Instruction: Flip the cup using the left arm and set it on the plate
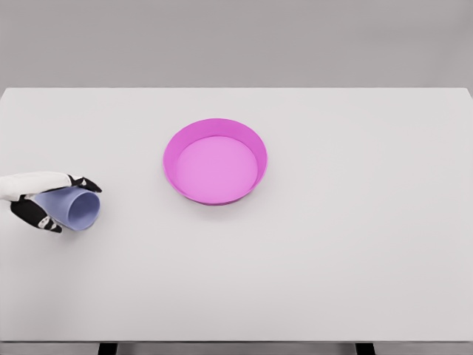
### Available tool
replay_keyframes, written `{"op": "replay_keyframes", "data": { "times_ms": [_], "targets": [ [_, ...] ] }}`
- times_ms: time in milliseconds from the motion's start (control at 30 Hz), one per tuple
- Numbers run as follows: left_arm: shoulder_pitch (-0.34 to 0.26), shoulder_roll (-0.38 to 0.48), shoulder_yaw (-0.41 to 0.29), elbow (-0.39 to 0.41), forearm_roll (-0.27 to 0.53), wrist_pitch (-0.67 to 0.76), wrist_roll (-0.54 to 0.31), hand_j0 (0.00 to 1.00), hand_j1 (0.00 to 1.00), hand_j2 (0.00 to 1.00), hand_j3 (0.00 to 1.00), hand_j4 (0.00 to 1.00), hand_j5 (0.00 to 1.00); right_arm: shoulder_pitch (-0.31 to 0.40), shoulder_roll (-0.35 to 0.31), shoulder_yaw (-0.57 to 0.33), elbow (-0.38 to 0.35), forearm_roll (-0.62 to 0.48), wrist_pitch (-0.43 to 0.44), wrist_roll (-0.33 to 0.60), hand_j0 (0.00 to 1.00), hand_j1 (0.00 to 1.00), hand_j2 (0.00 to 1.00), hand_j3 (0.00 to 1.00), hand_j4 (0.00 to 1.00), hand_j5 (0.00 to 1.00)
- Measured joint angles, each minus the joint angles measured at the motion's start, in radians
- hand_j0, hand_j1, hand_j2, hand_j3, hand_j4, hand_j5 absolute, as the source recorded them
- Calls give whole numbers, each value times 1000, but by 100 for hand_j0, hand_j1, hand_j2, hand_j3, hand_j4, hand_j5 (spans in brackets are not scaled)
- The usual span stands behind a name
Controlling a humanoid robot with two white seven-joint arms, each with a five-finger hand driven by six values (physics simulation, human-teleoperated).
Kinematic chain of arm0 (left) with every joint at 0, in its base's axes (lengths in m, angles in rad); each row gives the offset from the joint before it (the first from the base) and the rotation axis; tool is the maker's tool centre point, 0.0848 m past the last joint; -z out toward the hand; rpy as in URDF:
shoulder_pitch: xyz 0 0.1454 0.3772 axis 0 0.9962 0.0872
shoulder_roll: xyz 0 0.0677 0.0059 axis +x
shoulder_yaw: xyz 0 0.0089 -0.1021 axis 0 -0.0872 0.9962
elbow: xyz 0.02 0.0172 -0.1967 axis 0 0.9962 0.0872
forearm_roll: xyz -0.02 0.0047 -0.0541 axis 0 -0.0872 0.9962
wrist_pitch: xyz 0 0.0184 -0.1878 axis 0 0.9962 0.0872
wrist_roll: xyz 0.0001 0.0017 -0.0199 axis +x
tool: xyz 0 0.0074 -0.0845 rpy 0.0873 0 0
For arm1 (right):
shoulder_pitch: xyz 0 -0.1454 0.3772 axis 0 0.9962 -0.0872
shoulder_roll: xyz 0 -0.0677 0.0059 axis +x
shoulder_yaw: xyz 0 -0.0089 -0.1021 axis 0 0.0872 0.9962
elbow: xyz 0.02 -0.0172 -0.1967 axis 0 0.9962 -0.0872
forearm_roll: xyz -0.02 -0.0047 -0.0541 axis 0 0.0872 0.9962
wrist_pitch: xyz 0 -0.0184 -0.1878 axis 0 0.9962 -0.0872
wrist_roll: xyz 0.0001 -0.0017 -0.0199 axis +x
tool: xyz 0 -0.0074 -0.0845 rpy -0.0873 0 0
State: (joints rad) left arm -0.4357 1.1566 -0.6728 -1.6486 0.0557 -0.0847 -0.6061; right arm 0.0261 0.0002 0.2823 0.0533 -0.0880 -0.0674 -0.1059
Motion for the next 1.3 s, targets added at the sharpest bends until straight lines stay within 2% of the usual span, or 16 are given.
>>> {"op": "replay_keyframes", "data": {
  "times_ms": [67, 200, 400, 567, 800, 1067, 1300],
  "targets": [
    [21, 0, 8, -2, 13, 11, 16, 66, 66, 66, 66, 66, 66, 0, 0, 0, 0, 0, 0, 0, 100, 100, 100, 100, 100, 100],
    [26, 0, 11, -6, 16, 23, 14, 65, 65, 65, 65, 65, 65, 0, 0, 0, 0, 0, 0, 0, 100, 100, 100, 100, 100, 100],
    [25, -7, 45, -56, 40, 23, 10, 56, 56, 56, 56, 56, 56, 0, 0, 0, 0, 0, 0, 0, 100, 100, 100, 100, 100, 100],
    [23, -40, 86, -87, 136, 9, 10, 56, 56, 56, 56, 56, 56, 0, 0, 0, 0, 0, 0, 0, 100, 100, 100, 100, 100, 100],
    [11, -116, 116, -93, 337, 5, 8, 56, 56, 56, 56, 56, 56, 0, 0, 0, 0, 0, 0, 0, 100, 100, 100, 100, 100, 100],
    [12, -221, 166, -84, 480, 15, 10, 56, 56, 56, 56, 56, 56, 0, 0, 0, 0, 0, 0, 0, 100, 100, 100, 100, 100, 100],
    [-5, -308, 182, -82, 626, 39, 88, 56, 56, 56, 56, 56, 56, 0, 0, 0, 0, 0, 0, 0, 100, 100, 100, 100, 100, 100]
  ]
}}
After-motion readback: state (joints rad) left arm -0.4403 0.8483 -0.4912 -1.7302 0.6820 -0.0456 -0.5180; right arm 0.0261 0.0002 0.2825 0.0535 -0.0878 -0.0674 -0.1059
